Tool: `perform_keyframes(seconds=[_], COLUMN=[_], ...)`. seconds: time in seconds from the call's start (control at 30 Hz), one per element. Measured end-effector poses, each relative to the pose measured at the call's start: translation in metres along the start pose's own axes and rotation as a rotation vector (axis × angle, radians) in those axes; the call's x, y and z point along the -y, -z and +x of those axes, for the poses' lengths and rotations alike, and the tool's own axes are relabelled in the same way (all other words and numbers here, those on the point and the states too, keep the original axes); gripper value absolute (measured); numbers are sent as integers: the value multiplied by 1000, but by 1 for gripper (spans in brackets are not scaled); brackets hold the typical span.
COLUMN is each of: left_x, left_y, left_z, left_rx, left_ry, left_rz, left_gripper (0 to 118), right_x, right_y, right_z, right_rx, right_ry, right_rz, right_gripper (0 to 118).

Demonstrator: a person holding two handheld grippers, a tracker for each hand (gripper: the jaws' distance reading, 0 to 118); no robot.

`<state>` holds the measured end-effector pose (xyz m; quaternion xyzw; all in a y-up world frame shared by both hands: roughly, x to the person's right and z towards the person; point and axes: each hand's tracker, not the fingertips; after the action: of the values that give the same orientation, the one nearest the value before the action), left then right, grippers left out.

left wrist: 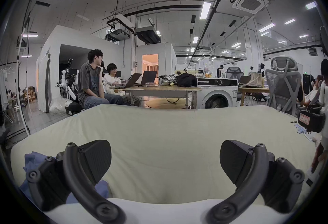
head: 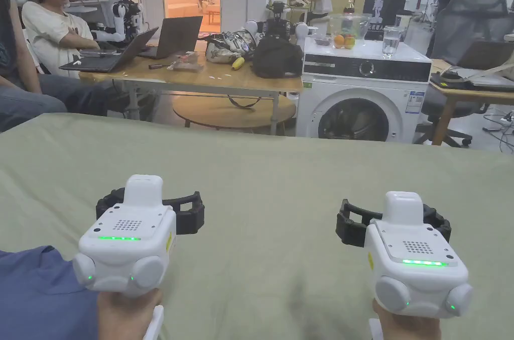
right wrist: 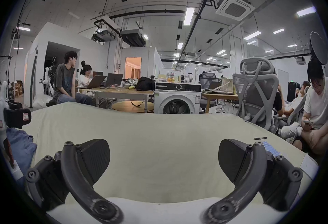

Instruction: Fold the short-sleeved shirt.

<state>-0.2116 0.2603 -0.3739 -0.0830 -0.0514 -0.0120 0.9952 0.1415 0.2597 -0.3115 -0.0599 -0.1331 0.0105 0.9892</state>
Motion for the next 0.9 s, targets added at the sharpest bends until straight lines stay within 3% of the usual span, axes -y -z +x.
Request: perform_keyframes(seconds=[0.9], left_x=[-5], left_y=[-2], left_z=[-2], left_rx=[-6], left_ry=[11], left_rz=[-3], left_gripper=[118], right_x=[-4], right_y=[-1], right_z=[3], right_rx=[-1], right_ry=[47], right_rz=[-7], right_gripper=[118])
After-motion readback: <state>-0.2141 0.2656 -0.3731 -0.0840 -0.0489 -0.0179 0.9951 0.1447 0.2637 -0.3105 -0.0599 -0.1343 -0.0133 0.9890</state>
